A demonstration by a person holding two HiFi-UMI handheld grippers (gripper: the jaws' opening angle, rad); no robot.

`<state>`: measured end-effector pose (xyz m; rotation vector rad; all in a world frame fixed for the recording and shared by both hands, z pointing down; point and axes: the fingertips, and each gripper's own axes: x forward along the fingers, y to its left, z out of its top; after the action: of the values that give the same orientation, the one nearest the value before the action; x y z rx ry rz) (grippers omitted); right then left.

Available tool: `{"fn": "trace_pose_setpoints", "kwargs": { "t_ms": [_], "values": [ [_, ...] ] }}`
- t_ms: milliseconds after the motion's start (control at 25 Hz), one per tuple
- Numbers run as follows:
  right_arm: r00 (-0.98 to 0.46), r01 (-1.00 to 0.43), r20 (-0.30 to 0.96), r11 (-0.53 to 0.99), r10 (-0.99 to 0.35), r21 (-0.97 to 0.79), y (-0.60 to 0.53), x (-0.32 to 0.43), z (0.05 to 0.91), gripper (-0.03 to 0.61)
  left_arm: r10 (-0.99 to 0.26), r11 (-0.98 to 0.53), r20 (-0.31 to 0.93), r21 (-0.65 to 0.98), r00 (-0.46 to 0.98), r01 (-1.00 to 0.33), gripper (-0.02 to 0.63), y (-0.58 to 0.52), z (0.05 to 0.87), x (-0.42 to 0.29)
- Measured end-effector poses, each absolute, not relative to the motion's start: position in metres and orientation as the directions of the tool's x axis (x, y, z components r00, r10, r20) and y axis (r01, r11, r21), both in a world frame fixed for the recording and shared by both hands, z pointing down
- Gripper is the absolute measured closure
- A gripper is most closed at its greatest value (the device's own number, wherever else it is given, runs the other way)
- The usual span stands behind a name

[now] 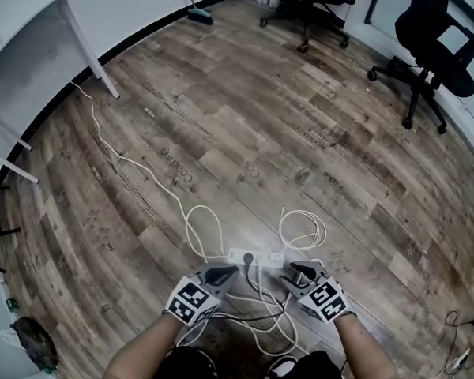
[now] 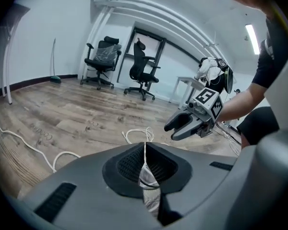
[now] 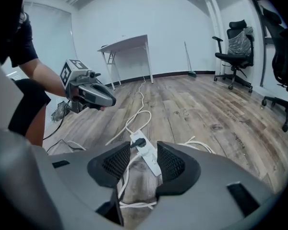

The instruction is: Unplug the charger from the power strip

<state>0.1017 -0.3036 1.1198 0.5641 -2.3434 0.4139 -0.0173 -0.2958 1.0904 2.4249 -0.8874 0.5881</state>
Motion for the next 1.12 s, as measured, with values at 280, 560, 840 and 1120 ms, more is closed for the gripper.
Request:
{"fn": "trace_pose_setpoints", "kwargs": {
  "t_ms": [280, 560, 840, 1120],
  "values": [
    [-0.615, -0.438, 0.763, 0.891, -0.199, -0.121, -0.328, 0.091, 1.225, 0.371, -0.383, -0.705, 0.601, 0.3, 0.702, -0.642, 0.581, -0.302, 1.186, -0.008],
    [-0.594, -0.365, 0.791, 0.926, -0.15, -0.099, -0.343, 0.08, 1.262, 0.368, -0.375, -0.699, 0.605, 0.312, 0.702, -0.643, 0.583, -0.323, 1.24, 0.005],
    [-0.603, -0.319, 0.788, 0.943, -0.124, -0.096, -0.344, 0.073, 1.264, 0.398, -0.341, -0.702, 0.642, 0.312, 0.687, -0.64, 0.591, -0.327, 1.256, 0.018],
    [-0.586, -0.244, 0.802, 0.969, -0.111, -0.044, -0.341, 0.072, 1.262, 0.459, -0.315, -0.654, 0.656, 0.373, 0.686, -0.658, 0.592, -0.335, 1.258, 0.018]
  ]
}}
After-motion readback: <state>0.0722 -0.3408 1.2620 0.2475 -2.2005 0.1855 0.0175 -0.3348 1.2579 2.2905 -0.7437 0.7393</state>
